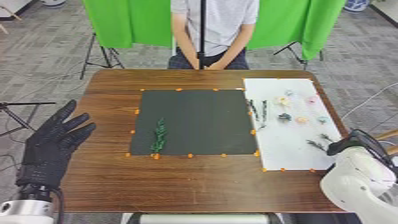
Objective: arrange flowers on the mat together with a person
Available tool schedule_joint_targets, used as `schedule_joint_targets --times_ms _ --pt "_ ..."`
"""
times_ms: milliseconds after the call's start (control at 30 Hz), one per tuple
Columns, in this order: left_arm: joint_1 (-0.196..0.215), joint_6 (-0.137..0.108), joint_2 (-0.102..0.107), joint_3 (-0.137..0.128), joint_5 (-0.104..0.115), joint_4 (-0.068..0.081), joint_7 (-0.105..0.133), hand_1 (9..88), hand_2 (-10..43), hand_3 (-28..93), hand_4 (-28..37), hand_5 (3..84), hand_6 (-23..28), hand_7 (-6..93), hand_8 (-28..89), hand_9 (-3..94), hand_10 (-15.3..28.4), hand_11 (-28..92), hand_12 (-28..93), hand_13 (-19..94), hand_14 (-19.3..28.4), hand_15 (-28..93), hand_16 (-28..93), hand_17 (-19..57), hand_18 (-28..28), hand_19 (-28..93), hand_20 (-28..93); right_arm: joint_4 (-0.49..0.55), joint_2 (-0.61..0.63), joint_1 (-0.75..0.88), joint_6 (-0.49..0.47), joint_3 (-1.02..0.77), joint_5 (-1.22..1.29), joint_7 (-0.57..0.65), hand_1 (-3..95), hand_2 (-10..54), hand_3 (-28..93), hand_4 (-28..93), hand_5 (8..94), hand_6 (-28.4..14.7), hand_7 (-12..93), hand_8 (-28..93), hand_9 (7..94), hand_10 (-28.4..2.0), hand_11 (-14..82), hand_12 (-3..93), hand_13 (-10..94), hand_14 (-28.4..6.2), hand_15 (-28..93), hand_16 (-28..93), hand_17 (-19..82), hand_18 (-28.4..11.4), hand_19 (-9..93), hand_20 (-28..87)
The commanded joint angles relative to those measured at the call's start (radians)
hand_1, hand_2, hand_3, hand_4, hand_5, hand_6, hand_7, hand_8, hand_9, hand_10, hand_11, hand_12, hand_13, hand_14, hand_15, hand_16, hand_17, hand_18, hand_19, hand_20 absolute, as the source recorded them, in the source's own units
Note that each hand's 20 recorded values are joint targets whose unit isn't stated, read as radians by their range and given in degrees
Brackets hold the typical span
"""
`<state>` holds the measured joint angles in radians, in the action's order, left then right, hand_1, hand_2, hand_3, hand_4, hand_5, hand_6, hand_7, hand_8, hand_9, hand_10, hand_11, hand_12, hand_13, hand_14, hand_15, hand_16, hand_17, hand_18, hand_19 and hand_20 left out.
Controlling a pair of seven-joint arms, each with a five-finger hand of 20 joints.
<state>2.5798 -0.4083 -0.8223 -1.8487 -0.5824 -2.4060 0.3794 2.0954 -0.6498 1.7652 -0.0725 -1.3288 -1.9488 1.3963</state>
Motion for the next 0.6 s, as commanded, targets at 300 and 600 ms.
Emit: schedule_joint_targets --times_ms 300,600 --pt "-0.004 0.014 -0.019 0.003 -0.009 0.003 -0.027 21.4 8.3 75 -25.6 30.9 5.4 9.7 -8 30.1 16.1 19 11 22 23.1 44 -8 -7.0 20.3 41 10 -0.088 0.026 -0.085 -0.015 0.192 -0.134 -0.013 48.5 -7.5 60 -18 47.8 -22.6 2 -11 59.8 -12.8 28.1 12.8 66 -13.3 59 8 46 -19.6 93 -26" --pt "-0.008 0.018 -0.024 0.003 -0.011 0.005 -0.036 21.4 8.3 75 -25.6 30.9 5.3 9.6 -8 30.1 16.1 19 11 21 23.2 44 -8 -7.0 20.2 41 10 -0.120 0.035 -0.097 0.041 0.247 -0.207 -0.036 60.8 -8.3 50 -22 74.8 -3.9 8 -6 79.1 -8.8 17.7 23.5 71 -7.5 57 10 47 -16.2 93 -17"
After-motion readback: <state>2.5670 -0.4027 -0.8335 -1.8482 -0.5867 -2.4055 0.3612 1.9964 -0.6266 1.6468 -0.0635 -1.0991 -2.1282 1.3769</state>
